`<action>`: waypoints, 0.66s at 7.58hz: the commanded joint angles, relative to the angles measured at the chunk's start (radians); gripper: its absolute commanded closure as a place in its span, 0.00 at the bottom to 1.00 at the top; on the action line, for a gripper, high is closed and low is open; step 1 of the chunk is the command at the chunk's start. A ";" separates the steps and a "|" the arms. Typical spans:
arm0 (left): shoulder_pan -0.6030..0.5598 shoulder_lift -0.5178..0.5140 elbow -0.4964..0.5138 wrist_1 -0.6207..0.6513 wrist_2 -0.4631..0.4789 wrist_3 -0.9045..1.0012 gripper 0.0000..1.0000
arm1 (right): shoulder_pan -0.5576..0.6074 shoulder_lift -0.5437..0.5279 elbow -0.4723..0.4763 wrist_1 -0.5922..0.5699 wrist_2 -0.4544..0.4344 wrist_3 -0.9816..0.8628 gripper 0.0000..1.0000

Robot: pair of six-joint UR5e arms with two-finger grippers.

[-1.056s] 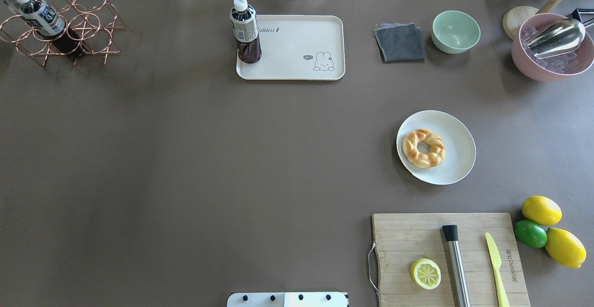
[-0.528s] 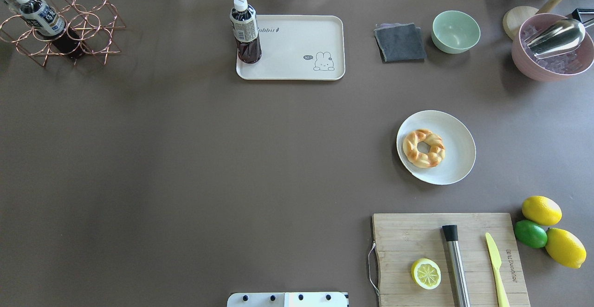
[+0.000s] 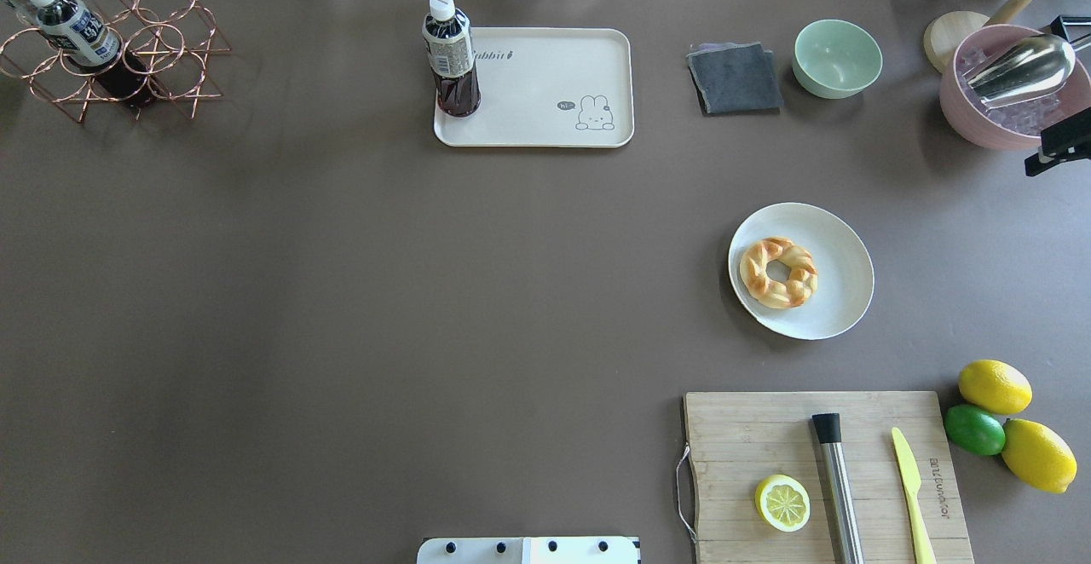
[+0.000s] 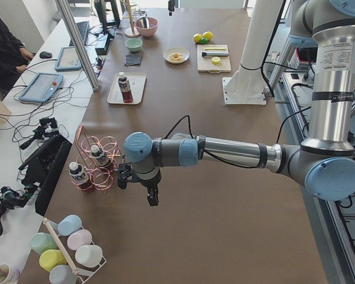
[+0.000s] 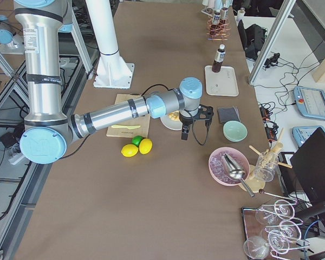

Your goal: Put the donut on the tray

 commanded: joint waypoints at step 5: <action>0.006 -0.005 0.003 0.002 0.000 -0.001 0.02 | -0.356 -0.038 -0.127 0.549 -0.199 0.550 0.00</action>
